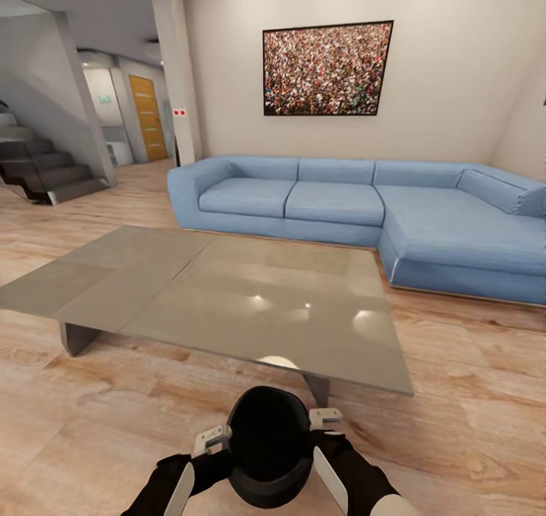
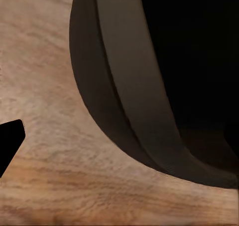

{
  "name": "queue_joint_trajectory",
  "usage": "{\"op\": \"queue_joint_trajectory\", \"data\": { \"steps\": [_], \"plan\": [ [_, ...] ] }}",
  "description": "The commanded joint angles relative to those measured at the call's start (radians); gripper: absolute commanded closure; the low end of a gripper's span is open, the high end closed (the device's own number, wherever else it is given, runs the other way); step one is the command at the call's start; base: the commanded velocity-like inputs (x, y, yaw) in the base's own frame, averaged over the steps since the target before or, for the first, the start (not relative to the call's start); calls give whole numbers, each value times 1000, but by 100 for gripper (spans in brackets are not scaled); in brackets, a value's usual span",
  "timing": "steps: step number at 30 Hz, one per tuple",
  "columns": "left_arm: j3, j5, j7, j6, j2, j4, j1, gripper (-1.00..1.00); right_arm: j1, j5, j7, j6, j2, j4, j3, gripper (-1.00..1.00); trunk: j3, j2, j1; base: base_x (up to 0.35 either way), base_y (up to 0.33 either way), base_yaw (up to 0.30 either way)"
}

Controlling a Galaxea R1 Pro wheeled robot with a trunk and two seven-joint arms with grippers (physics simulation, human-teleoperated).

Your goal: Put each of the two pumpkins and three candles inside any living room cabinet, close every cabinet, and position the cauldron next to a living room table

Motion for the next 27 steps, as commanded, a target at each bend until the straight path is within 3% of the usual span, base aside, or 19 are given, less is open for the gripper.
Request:
{"op": "queue_joint_trajectory", "data": {
  "steps": [1,20,25,27],
  "plan": [
    [0,0,0,0,0,0,0,-100,0,0,0,0,0,0,0,-100,4,0,0,-81,0,0],
    [0,0,4,31,1,-2,-16,-100,0,0,2,5,0,-22,-3,-100,77,5,-9,-64,0,0],
    [0,-1,7,56,2,-2,-21,-100,1,-3,2,130,0,-98,-9,-100,97,6,-11,0,0,0],
    [0,-1,8,59,2,-2,-21,-100,1,-48,-1,163,0,-112,-37,-100,105,6,-12,0,0,0]
  ]
}}
